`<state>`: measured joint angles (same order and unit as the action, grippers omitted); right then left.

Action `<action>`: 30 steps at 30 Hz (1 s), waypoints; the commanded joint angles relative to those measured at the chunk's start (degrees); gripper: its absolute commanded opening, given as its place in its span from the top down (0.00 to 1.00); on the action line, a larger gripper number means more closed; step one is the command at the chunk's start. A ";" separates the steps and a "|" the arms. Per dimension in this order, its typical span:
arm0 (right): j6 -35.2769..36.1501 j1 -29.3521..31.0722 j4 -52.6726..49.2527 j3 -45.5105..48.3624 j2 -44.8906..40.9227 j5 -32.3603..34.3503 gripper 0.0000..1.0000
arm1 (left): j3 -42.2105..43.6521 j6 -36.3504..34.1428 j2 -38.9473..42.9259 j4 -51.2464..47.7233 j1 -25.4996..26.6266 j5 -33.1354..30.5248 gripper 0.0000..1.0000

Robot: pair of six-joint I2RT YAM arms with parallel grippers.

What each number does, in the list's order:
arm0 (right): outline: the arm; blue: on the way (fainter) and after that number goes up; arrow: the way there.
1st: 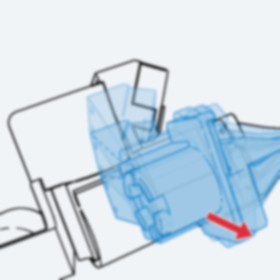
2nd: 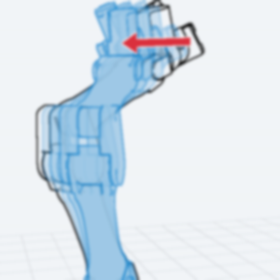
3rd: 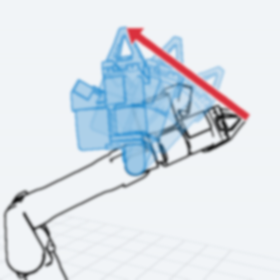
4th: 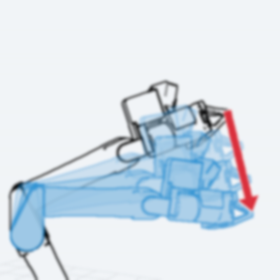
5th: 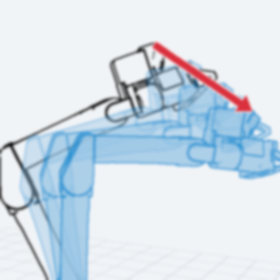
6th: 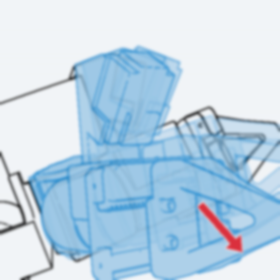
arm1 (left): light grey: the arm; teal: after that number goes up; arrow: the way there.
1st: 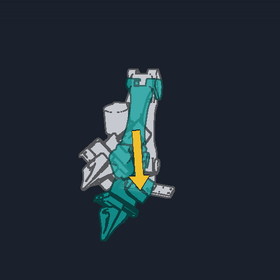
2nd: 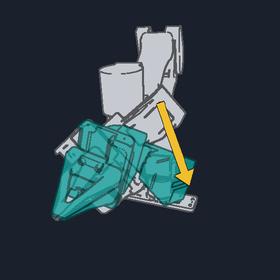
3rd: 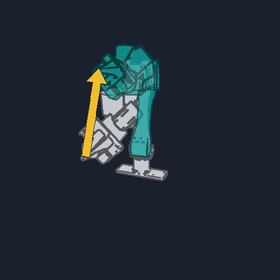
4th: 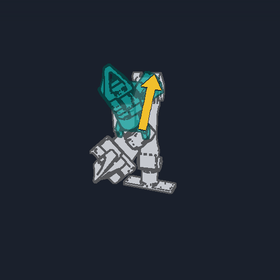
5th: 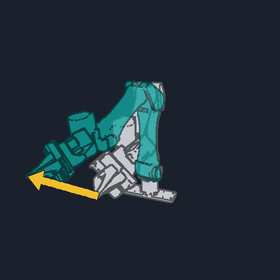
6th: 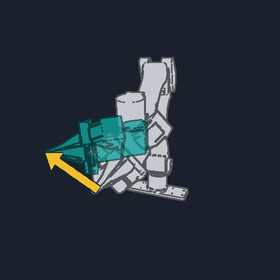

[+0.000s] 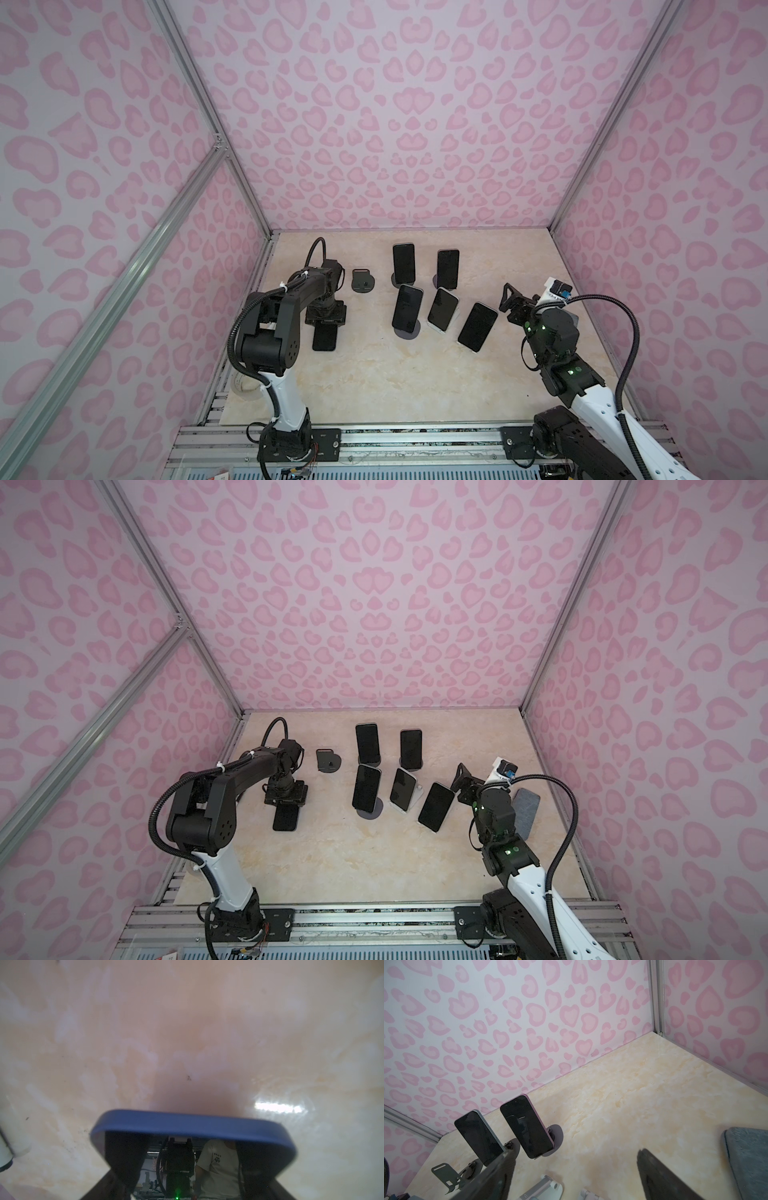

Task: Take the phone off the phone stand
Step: 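Carry the phone toward the robot and lower it flat onto the table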

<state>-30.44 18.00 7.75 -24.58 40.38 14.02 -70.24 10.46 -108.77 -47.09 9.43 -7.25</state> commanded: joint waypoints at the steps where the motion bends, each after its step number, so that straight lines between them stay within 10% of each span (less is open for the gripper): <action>1: 0.29 0.16 1.25 0.49 -0.21 0.94 0.06 | 0.76 -0.17 -1.94 0.69 0.11 1.31 0.26; 30: 0.64 0.11 0.94 0.50 -0.96 2.02 0.06 | -10.34 2.80 -11.86 -14.68 1.29 7.34 0.23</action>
<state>-30.24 18.00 7.46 -24.56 39.22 15.42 -82.21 12.64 -118.93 -63.70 10.37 2.37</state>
